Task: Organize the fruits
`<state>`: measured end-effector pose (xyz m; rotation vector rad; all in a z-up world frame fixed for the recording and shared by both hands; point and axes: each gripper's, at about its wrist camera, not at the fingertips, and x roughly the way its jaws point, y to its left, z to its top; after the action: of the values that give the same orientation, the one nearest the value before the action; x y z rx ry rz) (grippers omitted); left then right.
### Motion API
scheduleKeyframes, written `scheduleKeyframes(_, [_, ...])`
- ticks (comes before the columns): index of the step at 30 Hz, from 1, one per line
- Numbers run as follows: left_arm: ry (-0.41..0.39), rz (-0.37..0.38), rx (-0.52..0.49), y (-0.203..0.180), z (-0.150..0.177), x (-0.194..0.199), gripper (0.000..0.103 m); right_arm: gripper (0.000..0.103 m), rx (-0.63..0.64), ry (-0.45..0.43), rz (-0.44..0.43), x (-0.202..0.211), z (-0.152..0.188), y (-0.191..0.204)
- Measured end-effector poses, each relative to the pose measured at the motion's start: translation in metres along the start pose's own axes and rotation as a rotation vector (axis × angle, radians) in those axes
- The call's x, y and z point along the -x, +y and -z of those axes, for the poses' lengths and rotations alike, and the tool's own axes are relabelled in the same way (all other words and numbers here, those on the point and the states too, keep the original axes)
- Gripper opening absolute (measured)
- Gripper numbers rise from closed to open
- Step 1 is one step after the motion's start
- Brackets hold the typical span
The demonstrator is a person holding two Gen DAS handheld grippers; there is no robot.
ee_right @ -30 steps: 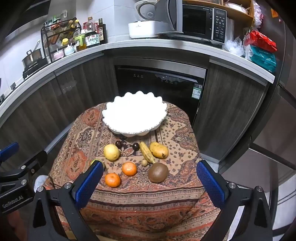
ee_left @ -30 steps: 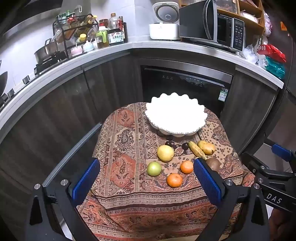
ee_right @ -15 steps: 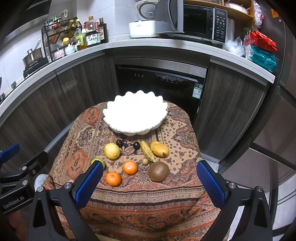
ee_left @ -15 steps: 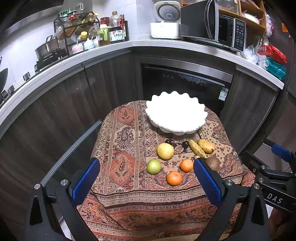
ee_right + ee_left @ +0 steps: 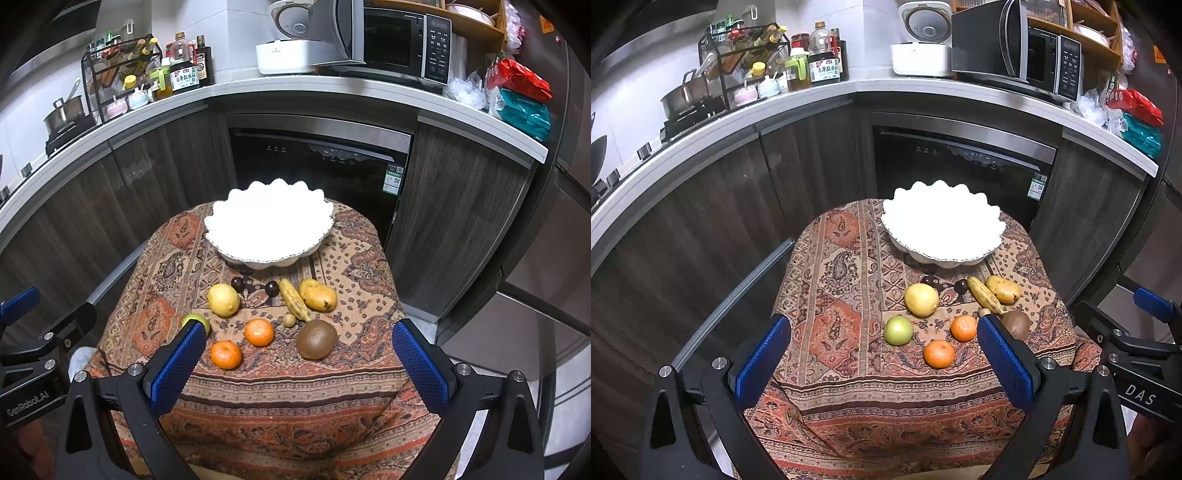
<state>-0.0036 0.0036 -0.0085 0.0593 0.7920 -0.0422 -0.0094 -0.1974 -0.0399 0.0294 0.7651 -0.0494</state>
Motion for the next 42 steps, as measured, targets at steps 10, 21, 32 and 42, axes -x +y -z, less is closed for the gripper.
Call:
scheduleKeyframes(10, [0.002, 0.002, 0.002, 0.0018, 0.0039, -0.0013, 0.103, 0.102, 0.000, 0.001, 0.001, -0.0012, 0.0006, 0.0015])
scheduleKeyframes(21, [0.011, 0.004, 0.004, 0.0014, 0.0038, -0.0022, 0.103, 0.102, -0.001, 0.004, 0.001, -0.0018, 0.0022, 0.0018])
scheduleKeyframes(32, [0.017, 0.006, 0.006, 0.0015, 0.0051, -0.0035, 0.103, 0.102, -0.002, 0.006, -0.001, -0.0022, 0.0032, 0.0013])
scheduleKeyframes(42, [0.020, 0.005, 0.006, 0.0005, 0.0063, -0.0046, 0.103, 0.102, -0.004, 0.006, 0.001, -0.0035, 0.0045, 0.0013])
